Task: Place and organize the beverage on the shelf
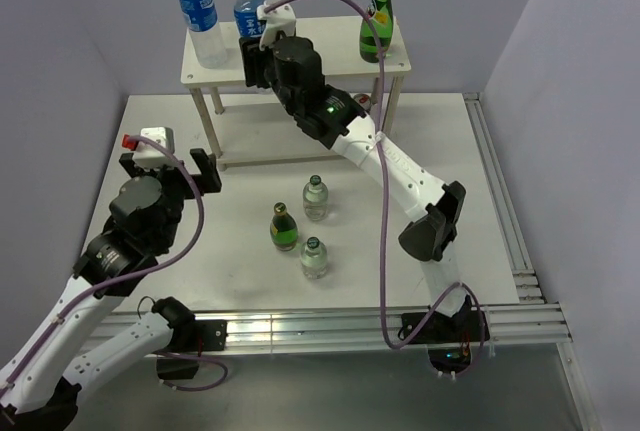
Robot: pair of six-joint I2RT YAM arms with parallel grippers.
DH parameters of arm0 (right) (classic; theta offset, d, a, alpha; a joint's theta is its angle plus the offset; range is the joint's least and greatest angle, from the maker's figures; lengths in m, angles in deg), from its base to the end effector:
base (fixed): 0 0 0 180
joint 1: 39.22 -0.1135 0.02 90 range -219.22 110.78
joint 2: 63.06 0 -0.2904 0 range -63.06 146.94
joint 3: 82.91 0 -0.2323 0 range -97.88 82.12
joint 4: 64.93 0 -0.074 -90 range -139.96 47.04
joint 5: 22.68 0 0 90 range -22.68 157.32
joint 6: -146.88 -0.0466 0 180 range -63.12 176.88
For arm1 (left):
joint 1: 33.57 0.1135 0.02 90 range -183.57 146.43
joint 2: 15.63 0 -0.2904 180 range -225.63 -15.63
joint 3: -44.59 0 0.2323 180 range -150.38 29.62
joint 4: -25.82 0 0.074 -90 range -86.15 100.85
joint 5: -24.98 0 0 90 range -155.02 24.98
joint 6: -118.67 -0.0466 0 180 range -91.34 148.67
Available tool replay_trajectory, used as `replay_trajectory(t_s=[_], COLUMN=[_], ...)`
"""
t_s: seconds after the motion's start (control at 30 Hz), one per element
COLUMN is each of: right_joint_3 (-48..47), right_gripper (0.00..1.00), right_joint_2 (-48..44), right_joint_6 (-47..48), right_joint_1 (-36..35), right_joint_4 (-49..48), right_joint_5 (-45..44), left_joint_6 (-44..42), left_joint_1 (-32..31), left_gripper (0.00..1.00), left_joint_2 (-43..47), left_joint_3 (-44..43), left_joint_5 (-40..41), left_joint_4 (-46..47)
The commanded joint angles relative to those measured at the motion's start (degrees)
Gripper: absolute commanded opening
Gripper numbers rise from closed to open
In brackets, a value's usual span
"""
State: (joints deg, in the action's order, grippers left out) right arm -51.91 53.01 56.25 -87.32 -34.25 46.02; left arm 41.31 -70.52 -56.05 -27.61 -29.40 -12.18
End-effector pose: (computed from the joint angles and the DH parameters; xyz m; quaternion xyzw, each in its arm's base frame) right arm 0.3198 0.3310 0.5052 -0.1522 0.6772 0.1756 0.6982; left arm 0.1023 -0.0430 0.4120 -0.0504 0.7359 -0.0599 0.6726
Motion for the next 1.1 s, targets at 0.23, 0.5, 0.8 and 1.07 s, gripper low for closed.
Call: replay_trajectory(t_s=[0.23, 0.5, 0.8, 1.07], right_joint_3=[-4.7, -4.1, -7.4, -6.6], right_gripper=[0.00, 0.00, 0.00, 0.00], right_joint_2=[0.8, 3.9, 9.9, 11.5], right_joint_6=[-0.3, -2.2, -6.8, -6.5], right_joint_1=[3.9, 5.3, 7.4, 7.3], right_joint_4=[-17.8, -25.4, -29.2, -29.6], right_joint_5=[2.2, 2.1, 4.4, 6.4], left_joint_6=[-2.0, -3.6, -4.4, -4.7], left_joint_1=[-0.6, -3.0, -4.5, -4.9], left_gripper=[0.99, 0.99, 0.99, 0.99], left_joint_2=[4.9, 5.6, 7.2, 9.2], left_joint_3=[2.7, 3.4, 5.3, 6.1], left_joint_5=[0.0, 3.1, 5.1, 5.2], left_joint_4=[6.4, 7.6, 9.2, 9.8])
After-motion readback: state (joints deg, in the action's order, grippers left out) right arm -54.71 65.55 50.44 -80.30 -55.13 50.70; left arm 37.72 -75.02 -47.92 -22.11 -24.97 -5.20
